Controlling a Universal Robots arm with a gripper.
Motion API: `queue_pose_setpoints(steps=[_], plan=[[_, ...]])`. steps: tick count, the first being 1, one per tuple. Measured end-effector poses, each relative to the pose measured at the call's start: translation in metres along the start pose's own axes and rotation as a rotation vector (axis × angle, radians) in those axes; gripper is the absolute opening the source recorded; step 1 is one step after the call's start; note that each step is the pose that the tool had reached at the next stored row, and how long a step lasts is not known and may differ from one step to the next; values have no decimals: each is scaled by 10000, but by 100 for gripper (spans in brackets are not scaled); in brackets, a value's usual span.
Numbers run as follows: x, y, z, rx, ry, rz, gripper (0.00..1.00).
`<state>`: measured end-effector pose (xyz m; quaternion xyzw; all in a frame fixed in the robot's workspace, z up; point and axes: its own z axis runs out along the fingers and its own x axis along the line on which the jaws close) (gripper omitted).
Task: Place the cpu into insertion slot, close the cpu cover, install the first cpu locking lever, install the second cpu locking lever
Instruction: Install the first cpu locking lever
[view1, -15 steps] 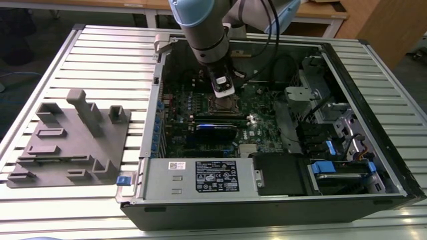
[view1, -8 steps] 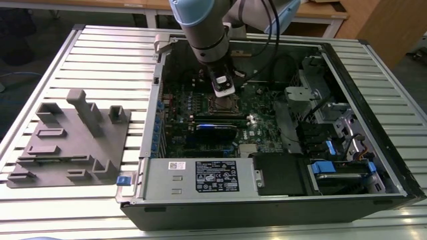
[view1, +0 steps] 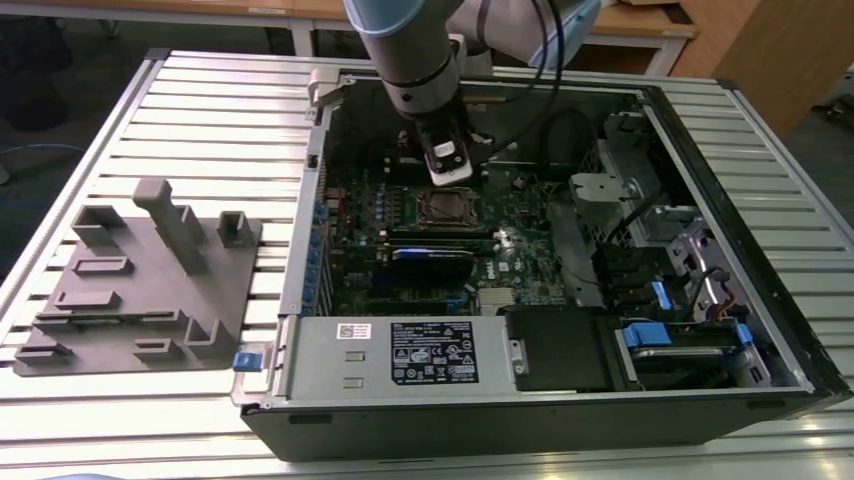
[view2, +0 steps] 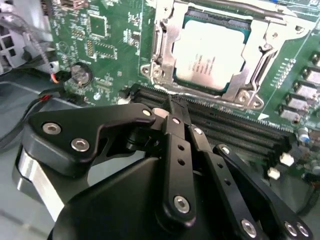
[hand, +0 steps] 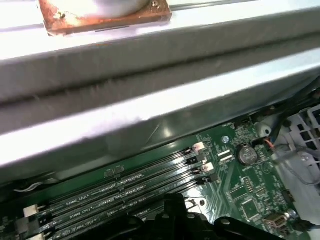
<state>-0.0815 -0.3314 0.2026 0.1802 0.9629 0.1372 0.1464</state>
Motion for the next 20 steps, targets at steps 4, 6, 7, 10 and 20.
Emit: queue_pose_setpoints(steps=[4, 6, 7, 10, 20], plan=[[-23, 32, -91, 2, 6, 2, 11], [-30, 42, -120, 3, 7, 2, 11], [-32, 43, -124, 3, 8, 2, 11], [-32, 43, -124, 2, 8, 2, 11], [-56, 51, -115, 1343, 465, -195, 11]])
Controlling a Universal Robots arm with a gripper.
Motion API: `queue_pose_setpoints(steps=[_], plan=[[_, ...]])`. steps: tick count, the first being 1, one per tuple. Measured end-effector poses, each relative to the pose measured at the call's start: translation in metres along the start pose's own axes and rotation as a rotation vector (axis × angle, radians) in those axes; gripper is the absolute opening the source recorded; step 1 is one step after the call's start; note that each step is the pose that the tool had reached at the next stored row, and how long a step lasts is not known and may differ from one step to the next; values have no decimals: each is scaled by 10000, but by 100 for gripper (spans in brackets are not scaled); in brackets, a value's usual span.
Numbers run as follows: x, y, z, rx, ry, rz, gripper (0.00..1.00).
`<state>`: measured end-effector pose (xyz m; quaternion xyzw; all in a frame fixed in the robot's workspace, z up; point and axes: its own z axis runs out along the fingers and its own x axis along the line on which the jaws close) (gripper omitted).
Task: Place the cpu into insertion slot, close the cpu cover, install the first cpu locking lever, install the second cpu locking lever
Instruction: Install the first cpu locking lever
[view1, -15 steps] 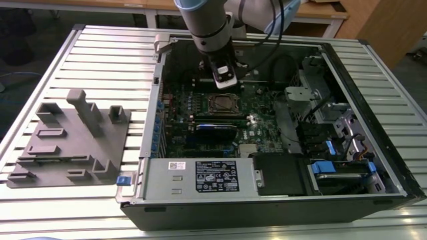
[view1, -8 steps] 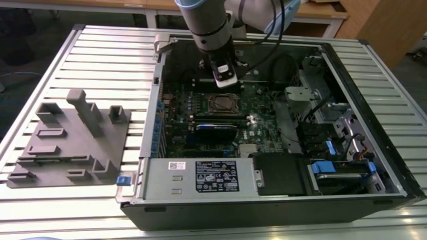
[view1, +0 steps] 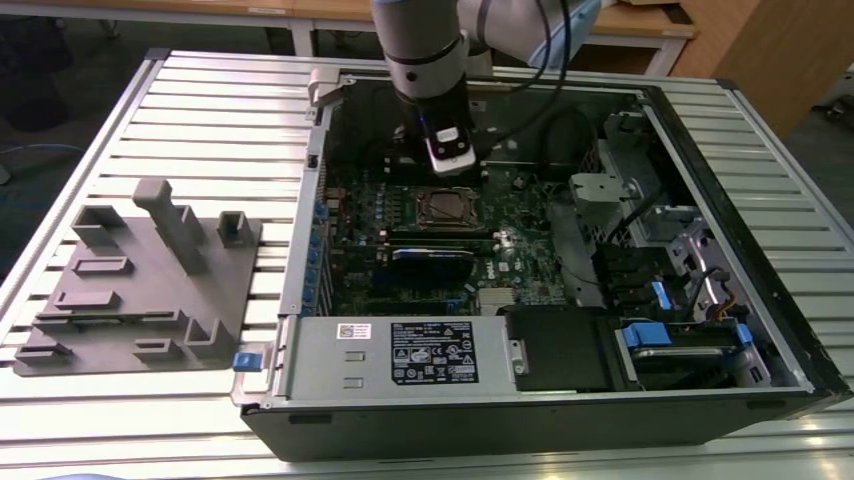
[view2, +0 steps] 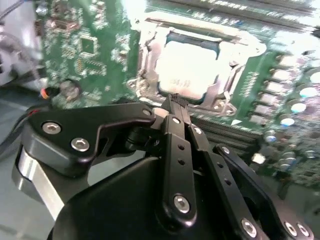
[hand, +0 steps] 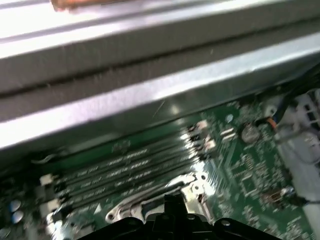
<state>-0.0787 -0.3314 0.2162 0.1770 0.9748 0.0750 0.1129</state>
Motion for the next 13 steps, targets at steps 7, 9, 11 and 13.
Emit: queue_pose_setpoints(steps=[7, 9, 11, 13], plan=[[-37, 13, 10, 330, 507, 20, 11], [-38, 14, 12, 342, 544, 22, 11], [-40, 14, 17, 468, 865, 57, 11], [-41, 14, 19, 570, 1126, 87, 11]])
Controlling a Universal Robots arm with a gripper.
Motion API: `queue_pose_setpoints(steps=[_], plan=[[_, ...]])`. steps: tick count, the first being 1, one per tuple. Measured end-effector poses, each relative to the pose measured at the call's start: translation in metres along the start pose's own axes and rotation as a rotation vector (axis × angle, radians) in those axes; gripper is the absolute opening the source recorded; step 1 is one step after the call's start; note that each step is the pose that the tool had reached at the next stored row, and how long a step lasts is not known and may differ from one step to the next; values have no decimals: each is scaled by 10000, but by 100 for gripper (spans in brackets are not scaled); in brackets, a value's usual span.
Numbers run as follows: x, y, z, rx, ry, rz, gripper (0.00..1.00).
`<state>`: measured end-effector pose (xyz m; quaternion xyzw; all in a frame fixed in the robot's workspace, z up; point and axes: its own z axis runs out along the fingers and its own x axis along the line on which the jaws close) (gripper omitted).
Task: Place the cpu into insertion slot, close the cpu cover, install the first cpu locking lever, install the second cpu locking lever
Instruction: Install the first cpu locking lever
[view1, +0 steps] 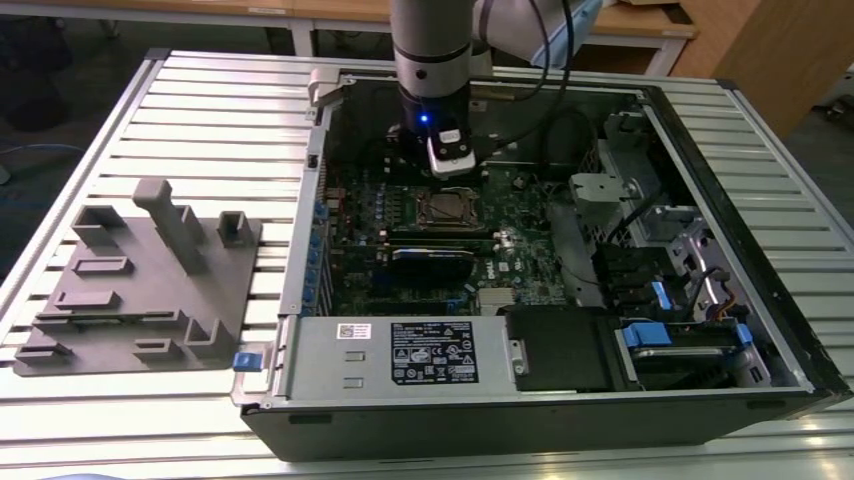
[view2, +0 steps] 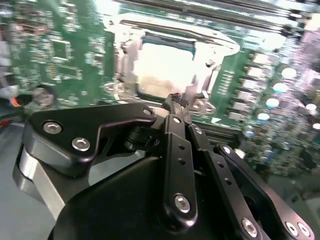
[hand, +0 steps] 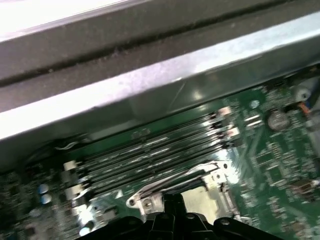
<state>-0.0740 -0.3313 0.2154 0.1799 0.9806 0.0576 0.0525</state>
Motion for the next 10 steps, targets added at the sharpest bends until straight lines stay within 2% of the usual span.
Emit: queue_pose_setpoints(steps=[5, 7, 10], plan=[[-5, 2, 2, 28, 19, -26, 11], [-16, 6, 4, 53, 29, -126, 11], [-33, 11, 7, 52, 57, -338, 11]])
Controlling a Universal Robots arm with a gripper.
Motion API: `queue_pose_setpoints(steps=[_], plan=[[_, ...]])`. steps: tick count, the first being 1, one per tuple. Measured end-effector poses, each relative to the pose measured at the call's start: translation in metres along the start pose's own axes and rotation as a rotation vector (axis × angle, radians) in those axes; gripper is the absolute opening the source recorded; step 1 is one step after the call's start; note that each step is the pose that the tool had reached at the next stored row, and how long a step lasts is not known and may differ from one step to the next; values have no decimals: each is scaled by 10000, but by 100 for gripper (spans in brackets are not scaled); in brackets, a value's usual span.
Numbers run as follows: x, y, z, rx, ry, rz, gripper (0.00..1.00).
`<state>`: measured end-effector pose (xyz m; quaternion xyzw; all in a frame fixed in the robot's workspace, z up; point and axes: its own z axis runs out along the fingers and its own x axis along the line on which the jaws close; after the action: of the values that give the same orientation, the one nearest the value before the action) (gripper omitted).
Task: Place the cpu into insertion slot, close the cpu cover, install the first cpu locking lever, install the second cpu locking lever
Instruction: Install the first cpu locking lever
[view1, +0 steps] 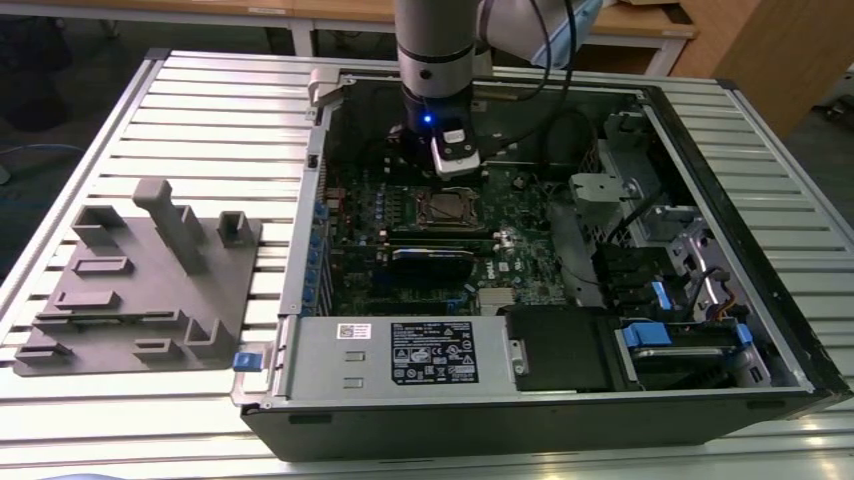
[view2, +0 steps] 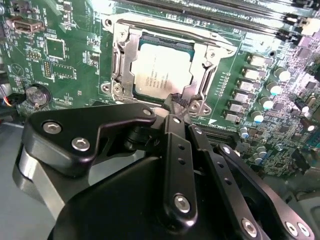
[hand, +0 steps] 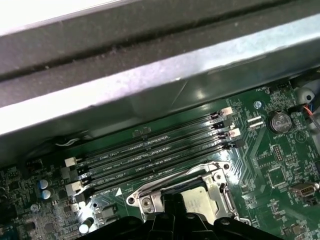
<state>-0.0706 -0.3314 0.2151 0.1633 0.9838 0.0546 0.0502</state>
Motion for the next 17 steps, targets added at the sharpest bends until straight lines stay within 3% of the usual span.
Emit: queue_pose_setpoints(steps=[9, 10, 13, 14, 17], plan=[[-77, 24, 31, -40, 97, -626, 11], [-87, 28, 33, -17, 128, -654, 11], [-105, 34, 35, 240, 223, -701, 11], [-111, 36, 36, 288, 242, -716, 11], [-119, 38, 37, 289, 261, -817, 11]])
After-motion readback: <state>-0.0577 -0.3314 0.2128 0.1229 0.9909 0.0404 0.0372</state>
